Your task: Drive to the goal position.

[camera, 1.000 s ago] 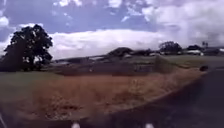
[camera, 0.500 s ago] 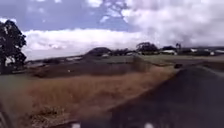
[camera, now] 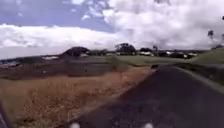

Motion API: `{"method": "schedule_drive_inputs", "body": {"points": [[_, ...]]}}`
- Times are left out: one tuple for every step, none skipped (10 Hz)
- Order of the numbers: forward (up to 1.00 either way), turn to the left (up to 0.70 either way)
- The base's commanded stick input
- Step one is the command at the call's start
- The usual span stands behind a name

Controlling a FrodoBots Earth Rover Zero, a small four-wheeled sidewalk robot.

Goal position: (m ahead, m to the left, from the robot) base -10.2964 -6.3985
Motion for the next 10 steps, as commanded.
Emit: {"method": "schedule_drive_inputs", "body": {"points": [[0.0,-0.7],[0.0,-0.7],[0.0,-0.7],[0.0,-0.7],[0.0,-0.7],[0.0,-0.7],[0.0,-0.7],[0.0,-0.7],[0.0,-0.7],[0.0,-0.7]]}}
